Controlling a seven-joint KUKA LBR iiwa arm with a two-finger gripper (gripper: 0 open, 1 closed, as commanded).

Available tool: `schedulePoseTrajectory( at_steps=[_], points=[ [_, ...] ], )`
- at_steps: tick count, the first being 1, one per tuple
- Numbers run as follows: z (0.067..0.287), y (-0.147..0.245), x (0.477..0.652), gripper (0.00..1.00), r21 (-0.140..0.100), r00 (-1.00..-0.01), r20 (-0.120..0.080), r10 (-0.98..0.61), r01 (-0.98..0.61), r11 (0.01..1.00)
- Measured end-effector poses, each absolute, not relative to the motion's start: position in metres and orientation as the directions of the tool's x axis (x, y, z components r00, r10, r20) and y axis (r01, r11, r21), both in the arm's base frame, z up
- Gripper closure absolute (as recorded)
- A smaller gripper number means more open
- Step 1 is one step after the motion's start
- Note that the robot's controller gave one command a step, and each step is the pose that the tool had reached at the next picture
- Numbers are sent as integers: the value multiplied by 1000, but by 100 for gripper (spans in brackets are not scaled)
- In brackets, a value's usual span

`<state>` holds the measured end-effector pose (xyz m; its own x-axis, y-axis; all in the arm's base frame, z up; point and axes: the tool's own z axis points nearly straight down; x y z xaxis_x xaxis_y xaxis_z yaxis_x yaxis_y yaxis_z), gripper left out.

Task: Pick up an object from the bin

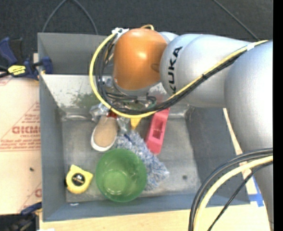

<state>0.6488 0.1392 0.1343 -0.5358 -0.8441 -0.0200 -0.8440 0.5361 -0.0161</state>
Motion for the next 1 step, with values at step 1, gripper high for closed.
schedulePoseTrajectory(
  at_steps=[1],
  points=[
    [172, 138, 649, 100, -15, -540, -19, -842, -842, 540]
  ],
)
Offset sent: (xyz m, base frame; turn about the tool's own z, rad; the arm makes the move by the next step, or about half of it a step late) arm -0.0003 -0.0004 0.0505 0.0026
